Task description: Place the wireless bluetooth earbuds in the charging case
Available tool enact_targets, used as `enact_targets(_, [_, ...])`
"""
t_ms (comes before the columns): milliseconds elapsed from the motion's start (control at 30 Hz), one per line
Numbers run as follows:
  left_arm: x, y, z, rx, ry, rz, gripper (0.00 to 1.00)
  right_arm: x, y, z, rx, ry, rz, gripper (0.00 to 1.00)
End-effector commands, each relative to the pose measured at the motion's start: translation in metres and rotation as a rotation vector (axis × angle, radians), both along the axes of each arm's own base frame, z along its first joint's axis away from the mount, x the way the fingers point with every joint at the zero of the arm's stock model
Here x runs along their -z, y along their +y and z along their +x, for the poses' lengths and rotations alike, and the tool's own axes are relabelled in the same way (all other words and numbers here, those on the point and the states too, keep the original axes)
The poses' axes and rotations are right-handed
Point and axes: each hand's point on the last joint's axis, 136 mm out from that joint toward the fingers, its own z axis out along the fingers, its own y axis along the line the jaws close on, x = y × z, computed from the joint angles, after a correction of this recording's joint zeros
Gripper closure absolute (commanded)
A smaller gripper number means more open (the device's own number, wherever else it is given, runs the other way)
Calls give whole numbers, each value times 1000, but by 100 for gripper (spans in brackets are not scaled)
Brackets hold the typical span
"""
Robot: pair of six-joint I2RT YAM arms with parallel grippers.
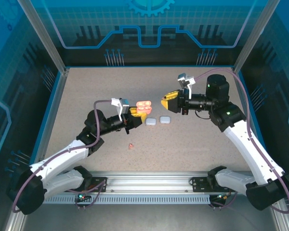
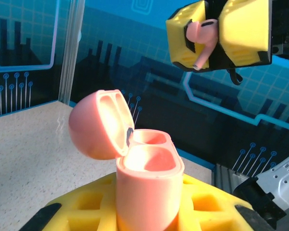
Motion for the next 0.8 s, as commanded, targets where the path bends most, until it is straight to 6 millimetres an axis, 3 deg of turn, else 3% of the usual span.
enact_targets(0, [-28,-7,-11,60,-74,-74,100,-3,7,-13,-53,5,21,73])
enact_targets(267, [-23,-12,-10,19,-144,-35,100,5,16,-6,-3,79,10,73])
enact_targets(500, [-17,-17,3,-127,-226,28,100,14,6,17,213,196,36,73])
enact_targets(767, [-13,-23,15,-248,-276,60,100,10,6,16,362,258,99,73])
